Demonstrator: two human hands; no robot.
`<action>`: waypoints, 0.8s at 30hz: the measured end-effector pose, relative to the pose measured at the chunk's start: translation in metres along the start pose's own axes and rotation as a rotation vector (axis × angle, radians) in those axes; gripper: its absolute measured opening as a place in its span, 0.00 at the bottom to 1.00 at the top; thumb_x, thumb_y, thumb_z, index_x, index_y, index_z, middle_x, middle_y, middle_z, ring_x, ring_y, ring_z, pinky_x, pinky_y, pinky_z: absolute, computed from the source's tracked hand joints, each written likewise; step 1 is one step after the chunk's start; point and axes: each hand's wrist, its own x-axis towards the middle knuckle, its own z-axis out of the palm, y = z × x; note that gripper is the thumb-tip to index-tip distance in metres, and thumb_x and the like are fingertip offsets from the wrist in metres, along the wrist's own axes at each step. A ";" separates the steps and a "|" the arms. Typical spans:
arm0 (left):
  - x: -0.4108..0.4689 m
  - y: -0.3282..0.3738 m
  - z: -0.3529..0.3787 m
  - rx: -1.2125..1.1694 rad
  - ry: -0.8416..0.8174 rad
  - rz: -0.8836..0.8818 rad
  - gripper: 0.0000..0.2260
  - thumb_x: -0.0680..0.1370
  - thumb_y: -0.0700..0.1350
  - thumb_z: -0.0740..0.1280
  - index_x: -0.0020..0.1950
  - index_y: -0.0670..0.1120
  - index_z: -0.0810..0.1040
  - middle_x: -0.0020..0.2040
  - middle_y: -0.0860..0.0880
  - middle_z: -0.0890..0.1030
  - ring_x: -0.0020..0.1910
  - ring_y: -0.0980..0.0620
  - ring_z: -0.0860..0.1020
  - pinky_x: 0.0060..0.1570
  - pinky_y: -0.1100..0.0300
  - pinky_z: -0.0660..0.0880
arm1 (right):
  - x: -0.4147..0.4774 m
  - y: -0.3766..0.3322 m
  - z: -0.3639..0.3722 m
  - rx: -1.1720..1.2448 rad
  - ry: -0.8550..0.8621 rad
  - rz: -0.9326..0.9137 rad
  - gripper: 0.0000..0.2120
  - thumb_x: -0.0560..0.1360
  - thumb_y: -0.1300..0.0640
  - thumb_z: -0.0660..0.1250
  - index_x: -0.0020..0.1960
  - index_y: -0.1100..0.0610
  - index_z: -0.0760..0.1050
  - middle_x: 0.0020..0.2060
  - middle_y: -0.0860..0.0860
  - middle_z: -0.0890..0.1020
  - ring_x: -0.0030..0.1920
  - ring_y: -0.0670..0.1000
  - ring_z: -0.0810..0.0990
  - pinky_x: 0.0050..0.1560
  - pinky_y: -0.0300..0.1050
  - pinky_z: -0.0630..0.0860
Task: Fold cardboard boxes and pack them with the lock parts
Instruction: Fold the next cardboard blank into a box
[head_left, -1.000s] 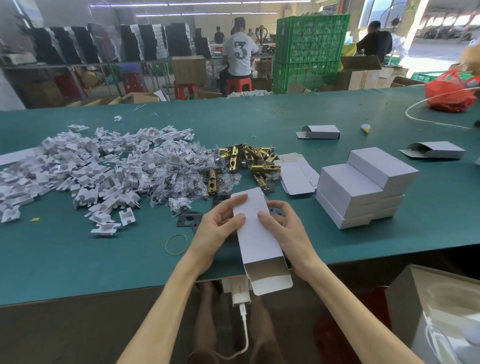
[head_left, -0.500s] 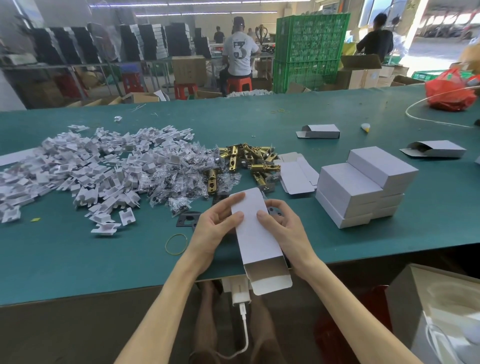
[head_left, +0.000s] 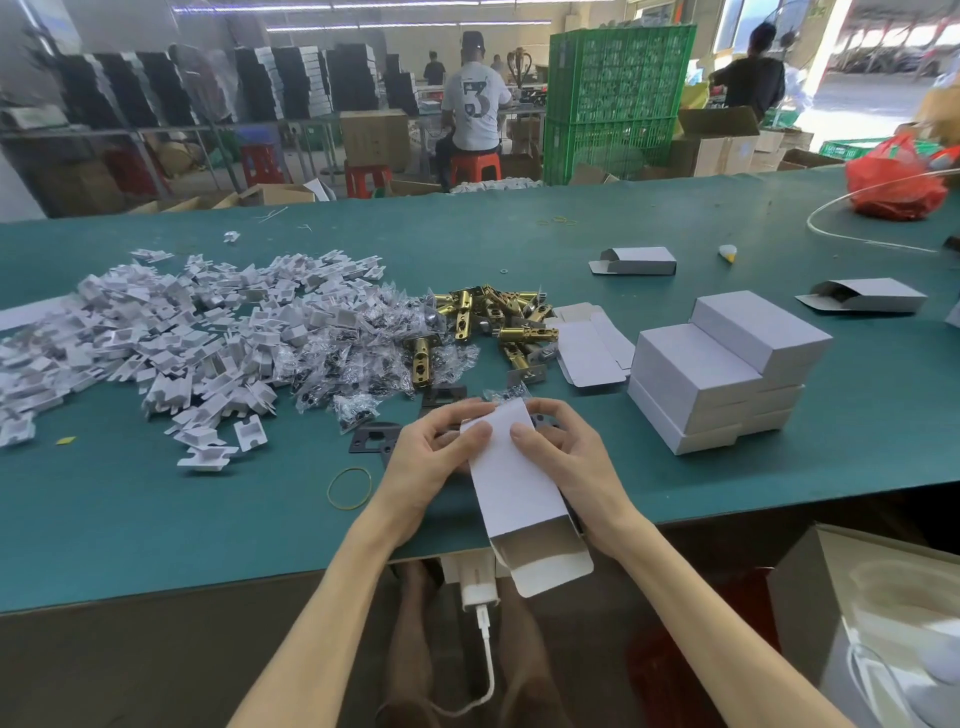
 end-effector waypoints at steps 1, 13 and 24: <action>0.000 -0.001 0.000 0.011 -0.010 -0.003 0.17 0.77 0.50 0.74 0.63 0.47 0.83 0.61 0.47 0.85 0.54 0.50 0.85 0.50 0.57 0.82 | 0.000 0.000 0.000 -0.006 0.000 -0.001 0.16 0.78 0.50 0.72 0.63 0.49 0.72 0.47 0.58 0.86 0.45 0.59 0.87 0.43 0.55 0.84; 0.002 0.001 -0.003 -0.142 0.130 0.007 0.17 0.79 0.51 0.73 0.64 0.43 0.82 0.54 0.46 0.86 0.53 0.47 0.81 0.54 0.51 0.80 | 0.001 0.002 0.002 -0.075 0.064 0.038 0.28 0.71 0.30 0.65 0.63 0.46 0.74 0.49 0.40 0.84 0.47 0.42 0.83 0.45 0.39 0.76; 0.008 0.007 -0.020 -0.565 0.286 0.045 0.14 0.86 0.41 0.57 0.71 0.50 0.73 0.58 0.51 0.84 0.58 0.53 0.81 0.59 0.52 0.79 | 0.007 0.009 -0.002 0.171 0.098 0.039 0.29 0.75 0.44 0.71 0.71 0.51 0.66 0.64 0.54 0.78 0.59 0.51 0.84 0.63 0.46 0.79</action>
